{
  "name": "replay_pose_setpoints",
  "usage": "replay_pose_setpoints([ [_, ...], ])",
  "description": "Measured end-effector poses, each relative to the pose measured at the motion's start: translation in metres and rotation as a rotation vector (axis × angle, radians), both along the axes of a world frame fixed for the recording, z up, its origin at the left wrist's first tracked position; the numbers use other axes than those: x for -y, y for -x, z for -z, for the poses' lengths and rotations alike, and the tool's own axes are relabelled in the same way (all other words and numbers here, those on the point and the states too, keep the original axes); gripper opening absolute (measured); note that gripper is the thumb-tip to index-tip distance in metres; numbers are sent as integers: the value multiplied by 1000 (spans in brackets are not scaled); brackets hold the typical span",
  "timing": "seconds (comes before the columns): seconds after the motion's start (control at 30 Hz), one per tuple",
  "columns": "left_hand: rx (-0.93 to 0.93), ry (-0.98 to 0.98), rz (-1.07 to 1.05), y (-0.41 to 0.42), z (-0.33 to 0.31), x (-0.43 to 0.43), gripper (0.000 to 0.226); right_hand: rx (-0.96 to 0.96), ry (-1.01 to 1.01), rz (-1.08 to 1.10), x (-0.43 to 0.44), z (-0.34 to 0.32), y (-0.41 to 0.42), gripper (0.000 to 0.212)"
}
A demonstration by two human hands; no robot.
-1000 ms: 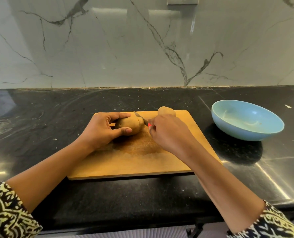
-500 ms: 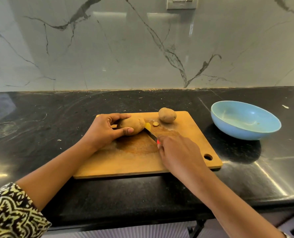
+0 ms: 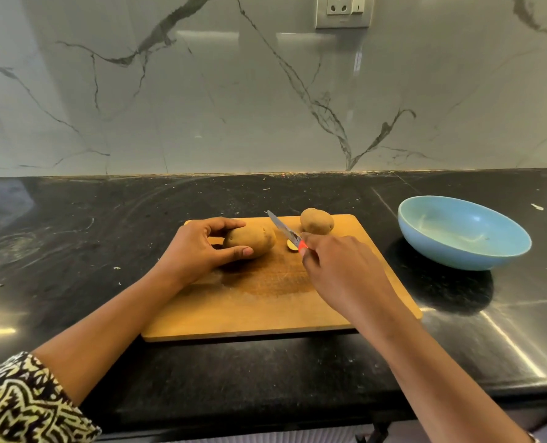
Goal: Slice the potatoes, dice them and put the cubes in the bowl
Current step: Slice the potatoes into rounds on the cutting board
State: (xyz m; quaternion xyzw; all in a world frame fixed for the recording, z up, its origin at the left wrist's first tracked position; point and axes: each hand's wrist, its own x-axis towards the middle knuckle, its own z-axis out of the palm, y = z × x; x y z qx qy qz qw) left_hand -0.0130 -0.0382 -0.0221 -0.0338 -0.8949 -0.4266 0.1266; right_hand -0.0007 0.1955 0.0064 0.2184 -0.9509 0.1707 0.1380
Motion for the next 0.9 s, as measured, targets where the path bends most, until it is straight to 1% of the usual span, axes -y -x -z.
replay_pose_setpoints([
  [0.23, -2, -17, -5, 0, -1, -1, 66, 28, 42, -41, 5, 1, 1, 35],
  [0.43, -6, -10, -18, 1, 0, -1, 66, 28, 15, -52, 12, -2, 6, 34],
  [0.57, -9, -20, -27, 0, 0, -1, 66, -18, -38, -41, 19, -4, 9, 32],
  [0.7, -11, -19, -30, 1, 0, -1, 64, -39, -3, -23, 17, 1, 5, 35],
  [0.9, -18, -13, -30, 0, 0, -2, 63, 17, -10, -33, 13, -1, 10, 33],
])
